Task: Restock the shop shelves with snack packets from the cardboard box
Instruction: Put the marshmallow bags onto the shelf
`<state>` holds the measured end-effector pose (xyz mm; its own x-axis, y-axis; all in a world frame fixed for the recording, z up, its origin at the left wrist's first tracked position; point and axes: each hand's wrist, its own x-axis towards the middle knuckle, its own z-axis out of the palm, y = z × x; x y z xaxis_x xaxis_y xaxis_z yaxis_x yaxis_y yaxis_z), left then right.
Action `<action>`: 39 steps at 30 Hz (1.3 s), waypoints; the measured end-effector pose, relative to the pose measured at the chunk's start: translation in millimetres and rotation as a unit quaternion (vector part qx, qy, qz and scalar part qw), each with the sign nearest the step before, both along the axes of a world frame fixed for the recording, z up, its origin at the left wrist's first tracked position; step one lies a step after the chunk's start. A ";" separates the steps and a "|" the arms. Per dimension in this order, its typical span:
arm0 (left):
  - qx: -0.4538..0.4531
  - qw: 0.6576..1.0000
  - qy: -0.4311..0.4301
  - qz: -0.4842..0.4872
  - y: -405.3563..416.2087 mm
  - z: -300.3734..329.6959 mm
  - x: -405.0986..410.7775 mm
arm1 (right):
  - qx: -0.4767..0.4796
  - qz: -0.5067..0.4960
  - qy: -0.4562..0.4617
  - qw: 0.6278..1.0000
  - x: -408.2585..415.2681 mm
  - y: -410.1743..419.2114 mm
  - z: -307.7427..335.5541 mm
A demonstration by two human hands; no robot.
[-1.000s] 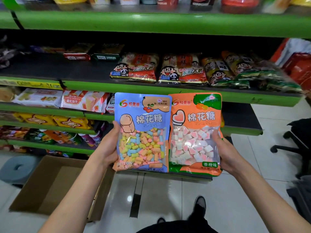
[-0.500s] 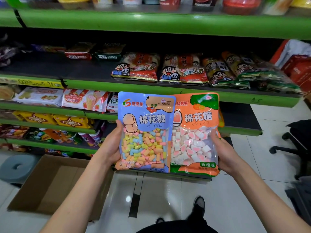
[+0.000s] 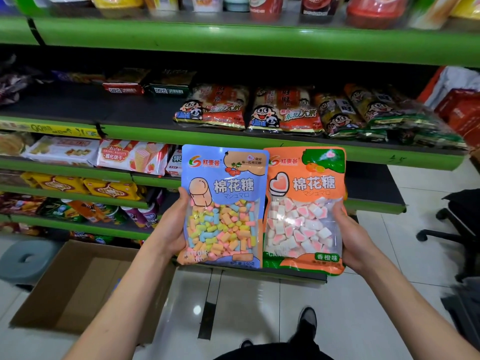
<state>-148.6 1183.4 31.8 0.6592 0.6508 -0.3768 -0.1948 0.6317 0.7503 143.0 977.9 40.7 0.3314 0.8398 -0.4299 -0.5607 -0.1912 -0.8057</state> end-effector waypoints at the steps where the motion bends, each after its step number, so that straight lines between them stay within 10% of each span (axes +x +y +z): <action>1: 0.000 1.000 -0.001 0.001 0.5 -0.4 -0.2 | 0.001 0.000 -0.004 1.000 -0.2 0.2 0.4; 39: -0.004 1.000 0.013 0.007 17.6 -8.9 11.8 | -0.037 -0.027 -0.091 0.995 -2.1 13.0 -2.9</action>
